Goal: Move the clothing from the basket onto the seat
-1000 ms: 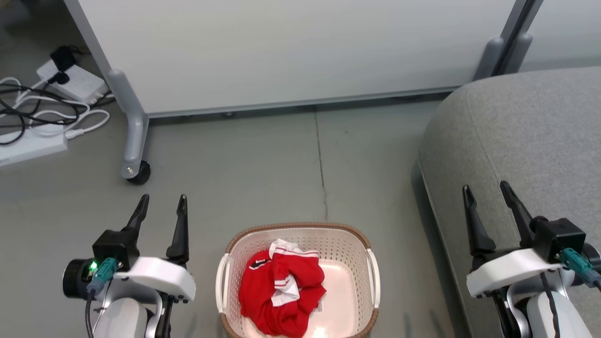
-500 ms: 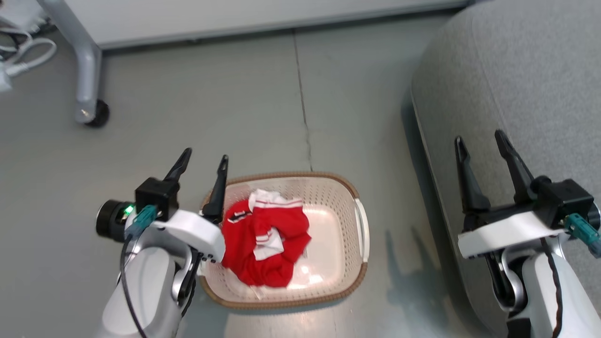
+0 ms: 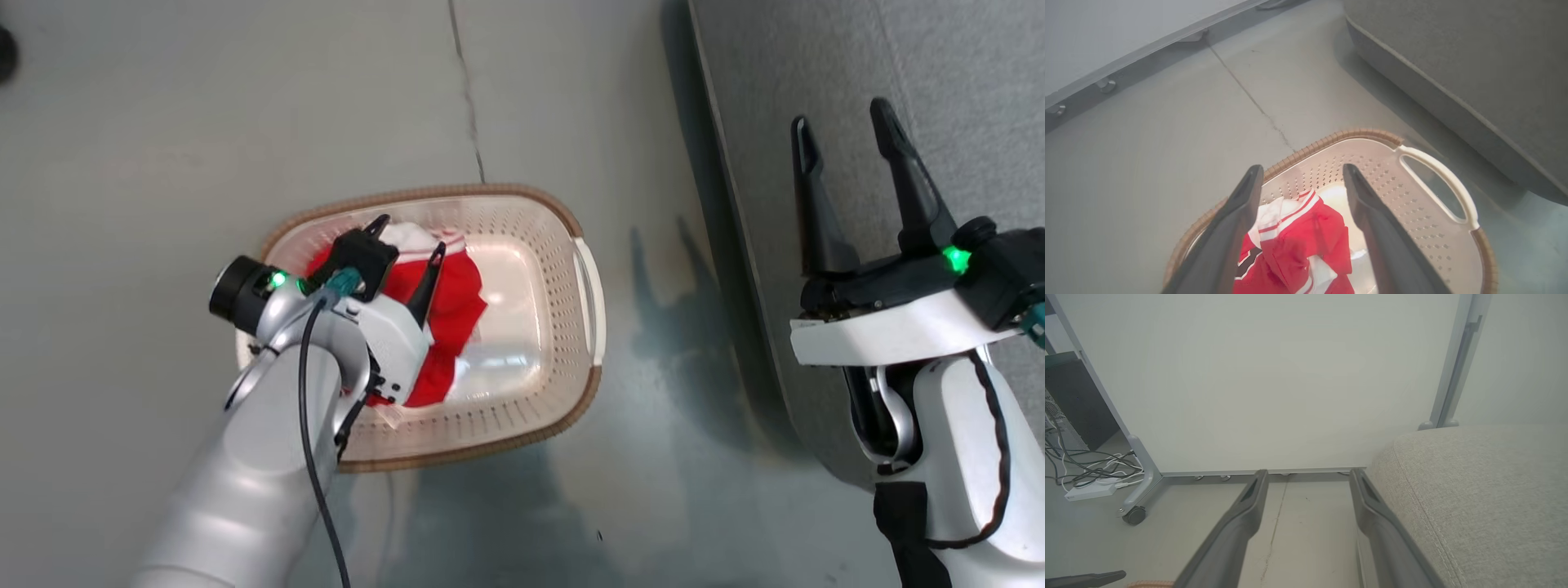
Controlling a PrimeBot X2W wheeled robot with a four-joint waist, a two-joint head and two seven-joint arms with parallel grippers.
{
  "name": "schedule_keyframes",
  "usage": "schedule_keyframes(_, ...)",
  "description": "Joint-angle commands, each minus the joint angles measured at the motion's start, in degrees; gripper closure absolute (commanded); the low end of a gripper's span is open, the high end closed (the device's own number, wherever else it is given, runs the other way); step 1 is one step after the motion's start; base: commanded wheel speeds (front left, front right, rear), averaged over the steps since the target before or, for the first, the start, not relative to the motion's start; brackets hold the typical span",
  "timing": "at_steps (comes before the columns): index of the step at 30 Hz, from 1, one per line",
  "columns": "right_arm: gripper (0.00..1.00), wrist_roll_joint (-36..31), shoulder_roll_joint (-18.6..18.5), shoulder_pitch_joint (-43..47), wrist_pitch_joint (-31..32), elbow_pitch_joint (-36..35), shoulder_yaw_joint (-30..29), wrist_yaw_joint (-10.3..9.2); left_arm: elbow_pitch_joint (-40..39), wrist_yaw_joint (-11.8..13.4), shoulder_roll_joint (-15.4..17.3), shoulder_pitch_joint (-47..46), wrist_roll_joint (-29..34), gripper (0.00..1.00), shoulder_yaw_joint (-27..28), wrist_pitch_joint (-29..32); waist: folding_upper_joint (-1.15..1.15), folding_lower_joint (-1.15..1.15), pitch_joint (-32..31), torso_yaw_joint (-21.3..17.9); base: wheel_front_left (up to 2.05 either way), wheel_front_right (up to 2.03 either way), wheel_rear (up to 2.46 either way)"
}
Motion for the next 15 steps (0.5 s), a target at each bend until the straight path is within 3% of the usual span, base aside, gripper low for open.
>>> schedule_keyframes(1,0.0,0.47,-0.24,-1.17,-0.52,-0.5,0.16,0.13,2.08,-0.44,0.55,-2.28,0.66,0.0,-0.57,0.74,0.0,0.0,4.88,-2.45,0.0,0.0,0.0)
schedule_keyframes(9,0.0,2.51,-0.25,-3.52,-1.48,-2.03,2.0,0.13,12.99,-1.04,1.78,-10.22,2.45,0.0,-3.11,5.2,0.0,0.0,10.97,-5.32,0.0,0.0,0.0)
schedule_keyframes(15,0.0,4.16,-0.25,-4.26,-1.77,-2.89,3.19,0.13,18.76,0.47,3.54,-14.38,4.4,0.0,-5.14,9.79,0.0,0.0,14.28,-6.89,0.0,0.0,0.0)
